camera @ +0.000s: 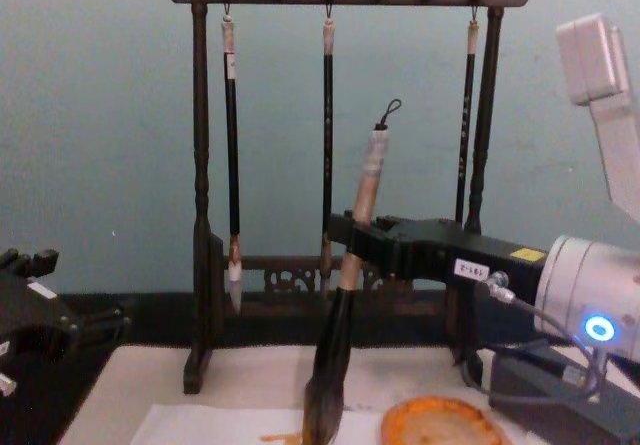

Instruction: Pick up the brush from the inkstone, write on the paper, then place the brush back to its original position.

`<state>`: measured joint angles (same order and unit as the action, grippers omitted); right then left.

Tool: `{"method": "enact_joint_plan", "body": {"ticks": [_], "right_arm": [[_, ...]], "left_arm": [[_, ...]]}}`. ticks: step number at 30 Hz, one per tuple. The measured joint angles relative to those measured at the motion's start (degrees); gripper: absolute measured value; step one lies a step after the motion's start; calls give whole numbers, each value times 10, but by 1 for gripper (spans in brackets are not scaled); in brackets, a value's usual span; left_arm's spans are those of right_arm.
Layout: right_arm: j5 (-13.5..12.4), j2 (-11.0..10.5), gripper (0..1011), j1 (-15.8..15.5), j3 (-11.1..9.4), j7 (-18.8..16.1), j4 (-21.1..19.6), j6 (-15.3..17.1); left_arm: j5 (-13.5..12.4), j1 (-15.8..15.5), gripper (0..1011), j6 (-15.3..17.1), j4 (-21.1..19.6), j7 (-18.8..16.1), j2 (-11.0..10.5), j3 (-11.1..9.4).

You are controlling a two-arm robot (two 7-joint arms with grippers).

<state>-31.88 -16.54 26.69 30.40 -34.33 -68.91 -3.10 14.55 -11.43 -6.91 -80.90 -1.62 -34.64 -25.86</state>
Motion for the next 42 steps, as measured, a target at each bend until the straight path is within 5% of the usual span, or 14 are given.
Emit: {"method": "enact_joint_plan", "body": {"ticks": [32,42], "right_arm": [[8,-18,175,-25,-28,18,-41,4],[-19,-31,175,-43,-61,30,-88,-3]], "left_arm": [[0,0,1010,0,0,0,0,0],[0,0,1010,0,0,0,0,0]]}}
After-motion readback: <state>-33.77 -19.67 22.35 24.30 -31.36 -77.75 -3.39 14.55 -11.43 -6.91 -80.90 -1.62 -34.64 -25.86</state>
